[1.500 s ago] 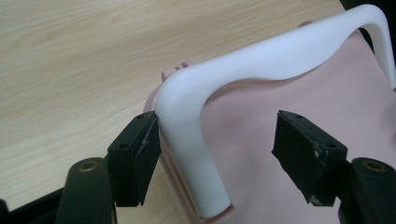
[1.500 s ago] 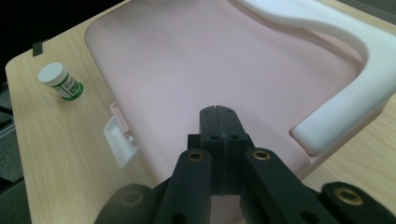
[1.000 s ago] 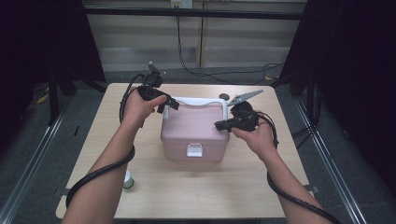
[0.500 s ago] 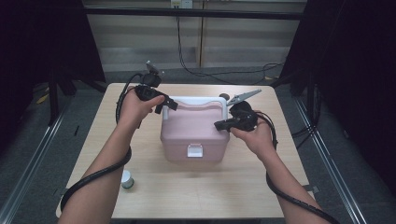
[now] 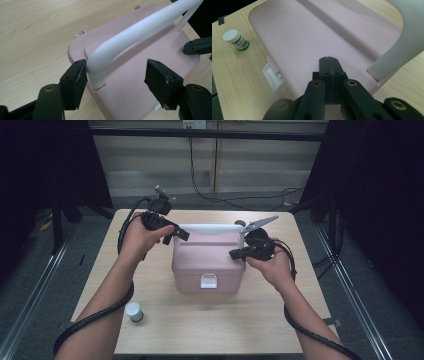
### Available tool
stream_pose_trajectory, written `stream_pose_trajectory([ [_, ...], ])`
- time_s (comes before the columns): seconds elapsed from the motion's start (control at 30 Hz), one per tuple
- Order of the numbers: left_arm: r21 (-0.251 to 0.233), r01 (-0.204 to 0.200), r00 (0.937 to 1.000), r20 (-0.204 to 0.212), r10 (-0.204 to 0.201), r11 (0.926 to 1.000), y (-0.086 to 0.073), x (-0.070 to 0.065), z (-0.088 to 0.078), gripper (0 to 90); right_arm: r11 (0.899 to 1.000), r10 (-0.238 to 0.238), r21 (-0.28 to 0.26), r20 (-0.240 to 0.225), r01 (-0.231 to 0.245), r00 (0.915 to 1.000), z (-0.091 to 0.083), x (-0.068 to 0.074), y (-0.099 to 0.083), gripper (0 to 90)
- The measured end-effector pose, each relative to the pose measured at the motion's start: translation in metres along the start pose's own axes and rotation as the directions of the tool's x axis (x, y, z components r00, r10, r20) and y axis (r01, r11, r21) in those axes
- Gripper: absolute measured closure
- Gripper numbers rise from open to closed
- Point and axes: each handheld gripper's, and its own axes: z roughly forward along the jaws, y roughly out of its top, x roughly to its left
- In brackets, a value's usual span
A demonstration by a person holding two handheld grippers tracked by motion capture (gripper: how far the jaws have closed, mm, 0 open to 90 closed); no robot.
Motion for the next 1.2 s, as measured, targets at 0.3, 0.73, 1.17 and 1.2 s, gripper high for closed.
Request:
stream_pose_trajectory([
  [0.3, 0.019, -0.02, 0.9998, -0.003, 0.02, 0.9996, -0.007, 0.001, 0.005, 34.2, 1.0, 0.002, -0.004, -0.006, -0.002, 1.0, 0.0, -0.001, 0.0, 90.0],
  [0.73, 0.006, 0.021, 0.9982, -0.056, -0.021, 0.9998, -0.006, 0.011, 0.022, 32.1, 1.0, 0.0, -0.001, 0.001, 0.0, 1.0, 0.0, 0.0, 0.001, 90.0],
  [1.17, 0.05, 0.04, 0.9929, -0.114, -0.034, 0.998, 0.002, 0.011, 0.039, 52.9, 1.0, 0.009, -0.012, -0.009, -0.01, 0.9999, 0.0, -0.001, -0.001, 90.0],
  [1.2, 0.048, 0.043, 0.9922, -0.119, -0.037, 0.9979, 0.003, 0.01, 0.04, 54.8, 1.0, 0.008, -0.013, -0.009, -0.008, 0.9999, 0.0, -0.001, -0.001, 90.0],
])
